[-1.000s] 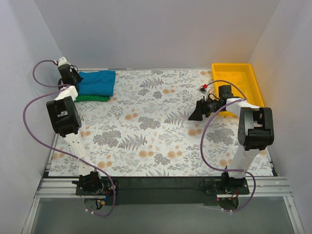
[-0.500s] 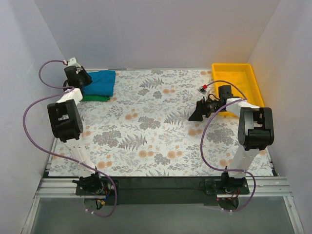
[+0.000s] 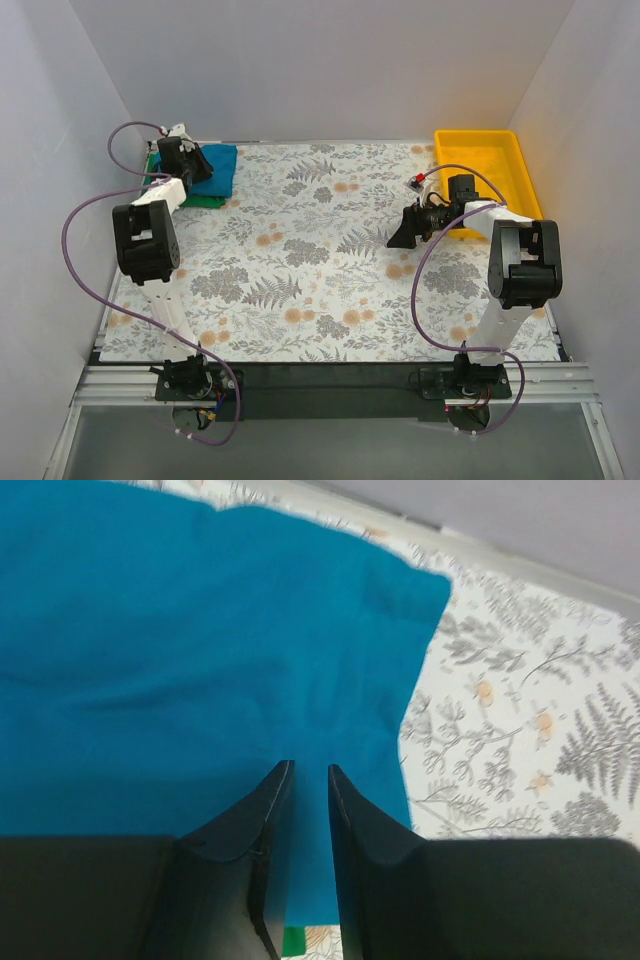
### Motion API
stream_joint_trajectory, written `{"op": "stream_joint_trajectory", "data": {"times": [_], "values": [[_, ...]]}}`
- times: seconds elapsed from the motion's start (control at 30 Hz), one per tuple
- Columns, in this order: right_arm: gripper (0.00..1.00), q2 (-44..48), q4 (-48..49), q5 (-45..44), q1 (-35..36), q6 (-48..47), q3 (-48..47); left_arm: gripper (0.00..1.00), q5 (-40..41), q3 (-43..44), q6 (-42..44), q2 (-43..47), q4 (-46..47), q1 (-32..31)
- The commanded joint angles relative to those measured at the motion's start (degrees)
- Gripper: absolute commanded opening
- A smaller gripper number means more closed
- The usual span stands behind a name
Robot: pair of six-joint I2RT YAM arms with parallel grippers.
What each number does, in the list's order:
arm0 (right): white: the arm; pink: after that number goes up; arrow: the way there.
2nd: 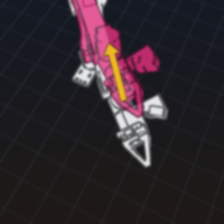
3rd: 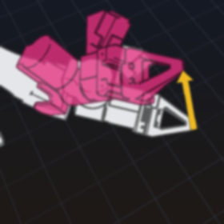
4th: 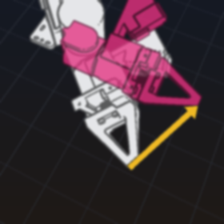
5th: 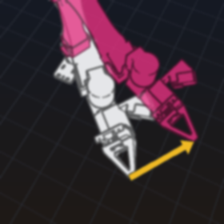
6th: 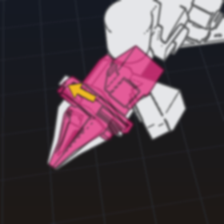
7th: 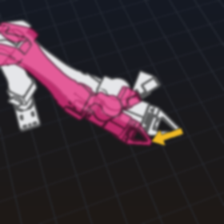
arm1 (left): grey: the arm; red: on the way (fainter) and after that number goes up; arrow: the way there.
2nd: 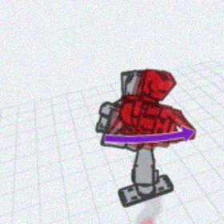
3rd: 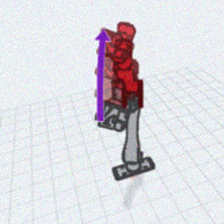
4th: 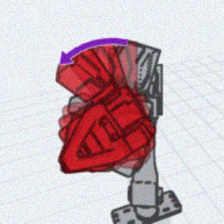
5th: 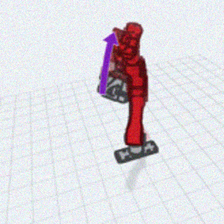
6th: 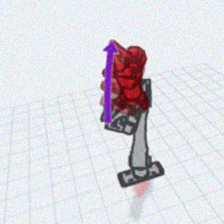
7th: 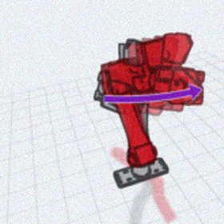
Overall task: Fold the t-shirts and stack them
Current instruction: Neatly place the folded tshirt to the corner, then reset both grippers
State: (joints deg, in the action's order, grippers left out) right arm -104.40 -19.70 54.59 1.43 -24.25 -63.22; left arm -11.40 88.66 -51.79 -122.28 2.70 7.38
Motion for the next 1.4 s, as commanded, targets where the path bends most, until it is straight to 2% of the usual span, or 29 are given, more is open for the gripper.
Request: {"op": "stream_joint_trajectory", "data": {"times": [0.0,0.17,0.3,0.43,0.53,0.6,0.63,0.67,0.73,0.8,0.87,0.9,0.93,0.97,1.03,1.17,1.37], "values": [[0.93,2.1,-1.0,1.3,-0.5,-1.1,-1.9,0.18,-0.4,-3.5,0.8,3.0,-2.3,0.0],[0.93,2.3,-1.1,1.3,-0.5,-1.2,-1.9,0.18,-0.3,-8.5,0.5,5.3,-2.3,-0.3],[0.93,2.7,-1.2,0.9,-0.6,-1.3,-1.9,0.18,0.3,-8.8,0.3,4.0,-5.2,-0.3],[0.93,3.1,-1.4,1.0,-0.8,-1.4,-1.7,0.18,0.9,-10.7,0.2,6.5,-3.3,-0.3],[0.93,3.3,-1.8,1.0,-0.8,-2.0,-1.7,0.24,2.5,-10.1,0.3,10.6,-1.5,-0.2],[0.93,3.8,-2.4,0.8,-0.7,-3.5,-1.6,0.35,3.9,-8.7,-0.1,14.1,-1.0,-0.3],[0.94,3.9,-3.1,0.5,-0.7,-4.0,-1.7,0.38,4.2,-8.3,-0.2,15.7,-0.7,-0.3],[0.94,4.5,-3.6,0.3,-0.8,-5.4,-1.7,0.46,4.4,-8.3,-0.5,18.7,-0.4,-0.3],[0.94,5.0,-4.3,-0.6,-0.7,-6.7,-1.7,0.54,4.6,-9.5,-1.7,22.2,0.3,-0.2],[0.95,6.1,-5.0,-1.5,-0.7,-7.7,-1.6,0.64,4.1,-12.2,-3.0,28.4,0.8,-0.2],[0.96,7.7,-5.3,-2.2,-0.9,-8.4,-1.5,0.72,3.5,-18.6,-5.0,35.6,1.1,-0.2],[0.96,8.5,-5.3,-3.3,-0.9,-8.6,-1.2,0.82,3.3,-21.0,-5.7,38.2,0.9,-0.1],[0.96,9.9,-5.3,-3.9,-0.8,-8.7,-1.0,0.85,1.3,-26.7,-6.8,41.0,1.0,0.4],[0.96,10.8,-5.3,-4.5,-0.9,-8.9,-0.9,0.86,0.2,-29.2,-7.0,46.2,1.1,0.4],[0.97,13.8,-5.2,-6.8,-2.5,-9.2,0.0,0.87,-2.8,-35.9,-7.4,51.3,-0.4,0.5],[0.98,21.2,-5.2,-13.3,-2.6,-11.2,3.2,0.88,-9.8,-42.8,-8.5,63.0,-6.0,0.4],[0.98,37.9,-1.3,-28.0,-3.2,-10.1,11.4,0.88,-9.5,-45.1,-7.5,71.0,-14.2,-0.5]]}}
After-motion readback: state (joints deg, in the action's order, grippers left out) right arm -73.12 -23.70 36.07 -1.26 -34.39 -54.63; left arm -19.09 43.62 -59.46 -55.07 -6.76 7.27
